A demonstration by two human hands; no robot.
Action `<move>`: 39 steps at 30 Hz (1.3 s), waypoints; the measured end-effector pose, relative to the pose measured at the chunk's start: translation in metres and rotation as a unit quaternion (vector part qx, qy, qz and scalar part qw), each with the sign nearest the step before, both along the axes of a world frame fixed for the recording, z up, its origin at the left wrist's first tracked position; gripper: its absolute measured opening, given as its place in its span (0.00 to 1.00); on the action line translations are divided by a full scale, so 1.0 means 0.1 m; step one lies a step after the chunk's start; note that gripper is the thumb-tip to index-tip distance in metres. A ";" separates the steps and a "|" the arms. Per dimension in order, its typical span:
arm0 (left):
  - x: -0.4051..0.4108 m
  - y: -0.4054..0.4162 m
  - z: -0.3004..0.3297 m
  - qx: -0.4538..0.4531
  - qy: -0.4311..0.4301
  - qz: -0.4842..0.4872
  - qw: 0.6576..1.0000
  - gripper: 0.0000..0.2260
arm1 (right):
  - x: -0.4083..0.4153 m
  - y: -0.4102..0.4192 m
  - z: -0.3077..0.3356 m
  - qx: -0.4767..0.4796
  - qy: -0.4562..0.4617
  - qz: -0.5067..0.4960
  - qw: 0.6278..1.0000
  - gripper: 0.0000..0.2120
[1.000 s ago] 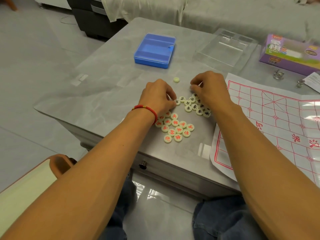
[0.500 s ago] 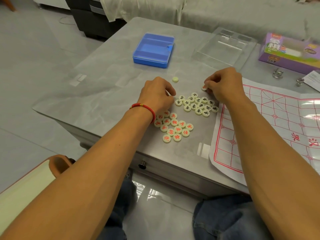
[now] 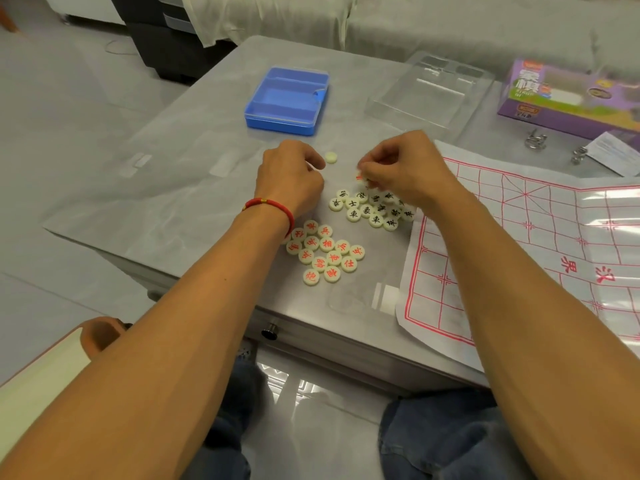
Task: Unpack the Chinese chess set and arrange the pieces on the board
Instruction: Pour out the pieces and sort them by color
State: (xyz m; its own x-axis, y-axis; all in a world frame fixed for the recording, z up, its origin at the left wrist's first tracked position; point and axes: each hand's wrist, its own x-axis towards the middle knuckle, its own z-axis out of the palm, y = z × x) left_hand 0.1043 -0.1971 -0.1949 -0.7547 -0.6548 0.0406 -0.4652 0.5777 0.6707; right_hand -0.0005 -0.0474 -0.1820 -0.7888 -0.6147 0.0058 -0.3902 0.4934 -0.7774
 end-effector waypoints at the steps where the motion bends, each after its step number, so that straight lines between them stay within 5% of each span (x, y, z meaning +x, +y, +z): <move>1: 0.00 -0.01 0.00 -0.003 -0.001 0.005 1.000 0.14 | 0.11 -0.06 0.03 0.009 0.003 0.051 0.999 0.04; 4: 0.04 -0.02 0.02 -0.009 -0.015 0.006 1.000 0.14 | 0.36 -0.23 0.01 0.060 0.056 0.157 0.984 0.06; 12: 0.06 -0.01 0.05 -0.036 -0.014 0.007 0.999 0.15 | 0.51 -0.33 -0.13 0.126 0.223 0.201 0.946 0.09; 20: -0.19 -0.06 -0.09 -0.162 -0.035 -0.076 0.983 0.18 | 0.09 0.00 0.00 0.018 0.190 0.009 0.982 0.06; 33: -0.35 -0.19 -0.03 -0.176 -0.052 -0.122 0.975 0.05 | 0.10 0.14 0.04 -0.023 0.186 -0.036 0.982 0.06; 39: -0.16 -0.22 -0.04 -0.066 -0.070 -0.062 0.993 0.10 | 0.19 0.18 0.07 -0.021 0.180 -0.031 0.983 0.06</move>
State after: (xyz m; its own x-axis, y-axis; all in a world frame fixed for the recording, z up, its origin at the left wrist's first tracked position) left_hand 0.0882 -0.2190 -0.1986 -0.8329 -0.5533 0.0080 -0.4694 0.7142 0.5192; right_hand 0.0189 -0.0296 -0.1749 -0.7665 -0.5591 0.3160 -0.6145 0.4957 -0.6137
